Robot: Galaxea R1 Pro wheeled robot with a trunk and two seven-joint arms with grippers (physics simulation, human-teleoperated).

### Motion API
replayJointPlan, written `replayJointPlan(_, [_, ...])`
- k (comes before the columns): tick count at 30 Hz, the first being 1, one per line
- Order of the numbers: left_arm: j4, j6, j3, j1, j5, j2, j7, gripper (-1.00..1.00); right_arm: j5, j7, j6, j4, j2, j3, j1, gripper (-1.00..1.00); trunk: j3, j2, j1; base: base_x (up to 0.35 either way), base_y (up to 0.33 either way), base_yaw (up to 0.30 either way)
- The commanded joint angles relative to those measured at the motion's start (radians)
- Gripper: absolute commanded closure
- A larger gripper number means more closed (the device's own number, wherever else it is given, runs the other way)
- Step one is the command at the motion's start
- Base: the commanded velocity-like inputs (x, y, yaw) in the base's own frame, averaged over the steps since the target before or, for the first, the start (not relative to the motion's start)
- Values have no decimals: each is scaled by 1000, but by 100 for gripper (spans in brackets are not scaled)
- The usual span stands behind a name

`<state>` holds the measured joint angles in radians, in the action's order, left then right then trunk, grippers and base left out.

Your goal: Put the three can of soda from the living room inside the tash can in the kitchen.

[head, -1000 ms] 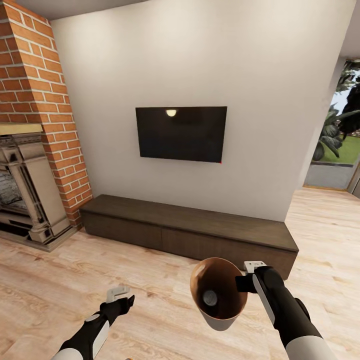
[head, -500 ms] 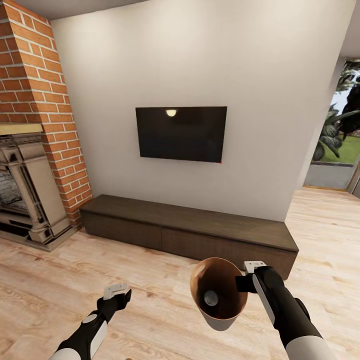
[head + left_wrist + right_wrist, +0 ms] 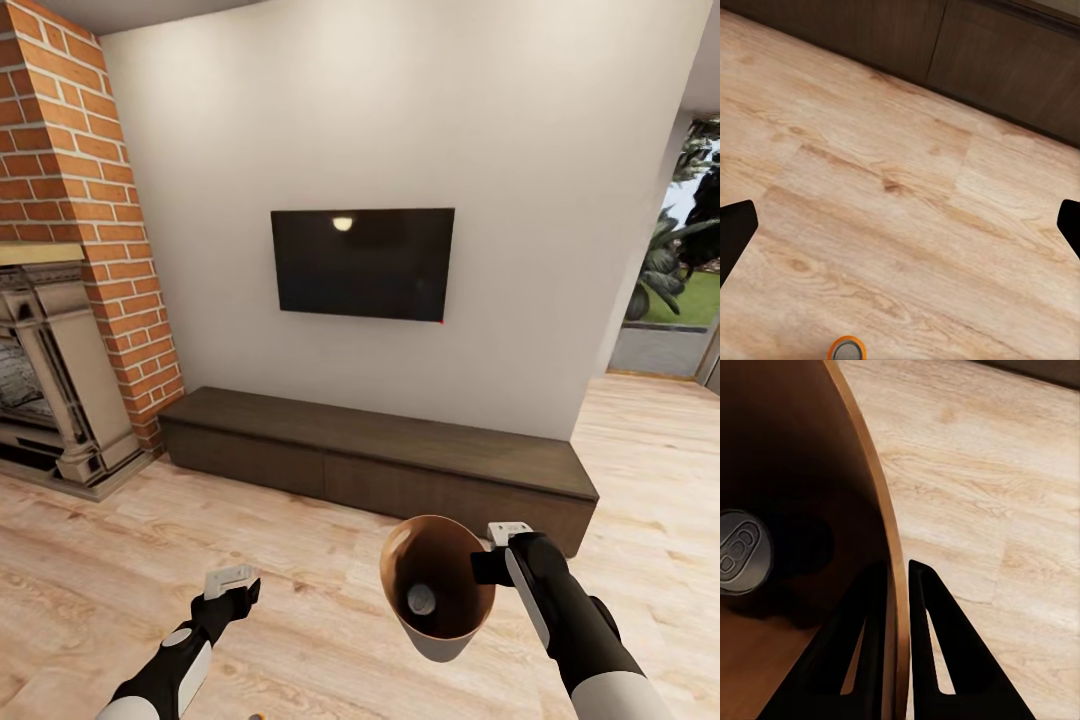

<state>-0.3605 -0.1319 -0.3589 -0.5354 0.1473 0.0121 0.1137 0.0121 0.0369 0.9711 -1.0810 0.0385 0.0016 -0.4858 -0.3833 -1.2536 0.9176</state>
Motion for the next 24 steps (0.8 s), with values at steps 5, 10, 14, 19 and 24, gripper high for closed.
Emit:
replayJointPlan(5, [0,0,0,0,0,0,0,-100,-15,6,0,0,0,0,0,100,-16,-35,19,0,0,0])
replayJointPlan(10, [1,0,0,0,0,0,1,-100,-15,6,0,0,0,0,0,100,-22,-42,23,0,0,0])
replayJointPlan(14, [0,0,0,0,0,0,1,-100,-15,6,0,0,0,0,0,100,-28,-42,23,0,0,0])
replayJointPlan(19, [0,0,0,0,0,0,1,-100,-15,6,0,0,0,0,0,100,-36,-42,23,0,0,0])
replayJointPlan(24, [0,0,0,0,0,-1,1,-100,-15,6,0,0,0,0,0,100,-44,-42,23,0,0,0])
